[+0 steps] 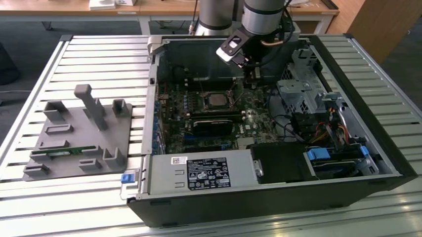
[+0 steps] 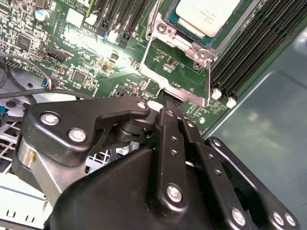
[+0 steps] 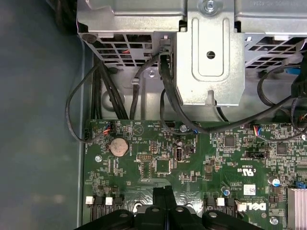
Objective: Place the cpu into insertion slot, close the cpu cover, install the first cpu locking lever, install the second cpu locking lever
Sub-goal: 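Close the cpu cover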
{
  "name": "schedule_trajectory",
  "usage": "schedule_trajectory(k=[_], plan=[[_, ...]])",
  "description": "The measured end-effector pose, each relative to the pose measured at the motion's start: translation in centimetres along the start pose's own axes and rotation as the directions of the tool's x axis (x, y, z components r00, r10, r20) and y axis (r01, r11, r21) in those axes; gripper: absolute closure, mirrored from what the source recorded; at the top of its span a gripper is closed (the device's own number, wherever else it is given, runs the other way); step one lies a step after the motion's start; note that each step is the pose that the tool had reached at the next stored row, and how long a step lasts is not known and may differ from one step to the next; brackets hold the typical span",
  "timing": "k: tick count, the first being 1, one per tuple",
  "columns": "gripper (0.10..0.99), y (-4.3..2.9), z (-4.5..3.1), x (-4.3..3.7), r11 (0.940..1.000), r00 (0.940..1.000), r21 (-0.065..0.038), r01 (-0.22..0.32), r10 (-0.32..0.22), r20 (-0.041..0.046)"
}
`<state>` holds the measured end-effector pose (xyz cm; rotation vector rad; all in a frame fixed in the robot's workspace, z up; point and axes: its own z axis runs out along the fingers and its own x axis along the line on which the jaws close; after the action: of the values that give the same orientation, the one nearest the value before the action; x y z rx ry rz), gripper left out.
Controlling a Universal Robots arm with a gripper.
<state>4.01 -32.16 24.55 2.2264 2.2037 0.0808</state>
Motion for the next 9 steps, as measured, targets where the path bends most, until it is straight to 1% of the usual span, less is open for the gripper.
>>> schedule_trajectory(k=[4,9], plan=[[0.98,-0.15,0.02,0.0,1.0,1.0,0.0,0.0,0.0,-0.0002],[0.98,-0.57,0.02,-0.01,1.0,1.0,0.0,0.0,0.0,-0.0001]])
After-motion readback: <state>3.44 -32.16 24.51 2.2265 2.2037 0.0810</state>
